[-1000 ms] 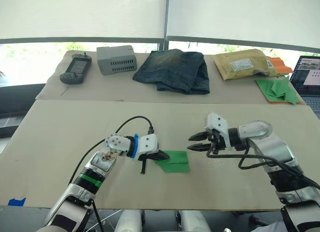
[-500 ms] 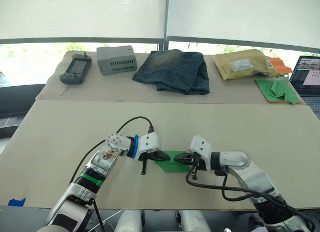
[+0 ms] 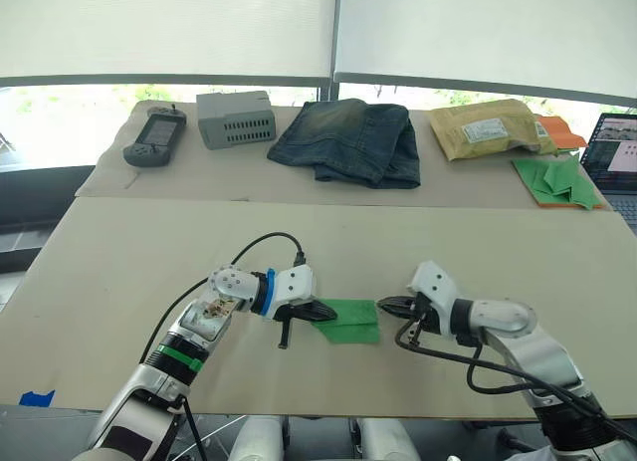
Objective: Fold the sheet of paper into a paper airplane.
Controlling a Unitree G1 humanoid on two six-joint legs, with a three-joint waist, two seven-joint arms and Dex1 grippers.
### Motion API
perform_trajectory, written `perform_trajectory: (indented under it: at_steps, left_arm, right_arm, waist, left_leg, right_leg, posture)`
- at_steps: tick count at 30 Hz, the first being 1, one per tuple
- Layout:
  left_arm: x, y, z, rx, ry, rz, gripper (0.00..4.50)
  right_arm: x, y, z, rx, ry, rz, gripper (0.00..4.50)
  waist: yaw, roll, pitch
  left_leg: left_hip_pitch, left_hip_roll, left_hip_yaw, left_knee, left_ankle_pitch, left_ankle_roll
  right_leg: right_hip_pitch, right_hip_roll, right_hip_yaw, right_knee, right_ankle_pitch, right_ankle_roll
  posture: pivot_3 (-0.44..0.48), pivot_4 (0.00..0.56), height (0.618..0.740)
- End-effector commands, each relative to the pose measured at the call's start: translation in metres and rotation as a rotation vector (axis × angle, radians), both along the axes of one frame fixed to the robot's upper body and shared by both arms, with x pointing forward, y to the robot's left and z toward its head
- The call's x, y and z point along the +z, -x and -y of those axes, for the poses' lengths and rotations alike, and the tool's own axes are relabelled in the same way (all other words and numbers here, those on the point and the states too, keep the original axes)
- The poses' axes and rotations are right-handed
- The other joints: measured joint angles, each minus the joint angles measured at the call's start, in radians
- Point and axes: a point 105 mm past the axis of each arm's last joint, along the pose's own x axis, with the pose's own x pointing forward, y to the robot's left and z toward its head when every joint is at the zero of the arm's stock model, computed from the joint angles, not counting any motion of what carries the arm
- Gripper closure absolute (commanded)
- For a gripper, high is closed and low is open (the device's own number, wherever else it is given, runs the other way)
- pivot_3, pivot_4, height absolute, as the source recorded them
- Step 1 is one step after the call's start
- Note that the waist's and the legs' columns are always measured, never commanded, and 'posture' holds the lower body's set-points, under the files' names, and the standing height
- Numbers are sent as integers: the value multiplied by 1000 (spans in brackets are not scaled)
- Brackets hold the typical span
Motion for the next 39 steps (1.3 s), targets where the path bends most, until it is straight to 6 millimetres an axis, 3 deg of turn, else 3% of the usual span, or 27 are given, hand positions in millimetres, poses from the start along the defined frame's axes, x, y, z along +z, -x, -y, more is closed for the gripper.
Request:
perform_trajectory:
  at_steps: [1, 5, 10, 18, 25, 34, 39]
  left_arm:
    - [-9, 5, -1, -5, -32, -29, 4500]
    - [-9, 4, -3, -4, -37, -26, 4500]
    - [-9, 4, -1, -4, -35, -27, 4500]
    - [-8, 9, -1, -15, -30, -47, 4500]
    - [-17, 15, -28, -4, -100, -61, 4500]
    - [-18, 7, -64, 111, -128, -113, 4500]
    - [-15, 8, -74, 132, -132, -118, 4500]
  right_arm:
    - [24, 1, -3, 8, -79, 69, 4459]
    - [47, 7, -21, 60, -203, 88, 4459]
    - [22, 17, -36, 109, -142, 13, 4459]
    - [-16, 22, -42, 103, -70, -64, 4459]
    - [-33, 26, -43, 112, -35, -97, 4459]
    - [-34, 21, -45, 126, -33, -96, 4459]
    - [-32, 21, -46, 135, -38, -91, 4459]
  waist:
    - [0, 0, 0]
    - [-1, 0, 0]
    - [-2, 0, 0]
    - [-2, 0, 0]
    - [-11, 0, -3]
    - [-14, -2, -9]
    - [-17, -1, -11]
  left_leg:
    - [0, 0, 0, 0, 0, 0]
    - [-1, 0, 0, 0, 0, 0]
    - [-1, 1, 0, 0, 0, 0]
    - [-1, 0, 0, 0, 0, 0]
    - [2, 2, 0, -2, 0, 0]
    - [5, 8, 1, -2, 0, 1]
    - [5, 13, 2, -3, -1, 1]
  right_leg:
    - [0, 0, 0, 0, 0, 0]
    - [-1, 0, 0, 0, 0, 0]
    - [-1, 0, 0, 0, 0, 0]
    - [-1, 0, 0, 0, 0, 0]
    - [0, 2, 0, 0, -1, -1]
    - [2, 5, 0, 0, -1, -2]
    - [1, 9, 0, 1, -2, -4]
  posture:
    - [0, 150, 728]
    - [0, 150, 728]
    - [0, 150, 728]
    - [0, 150, 728]
    - [0, 150, 728]
    - [0, 150, 728]
    - [0, 150, 728]
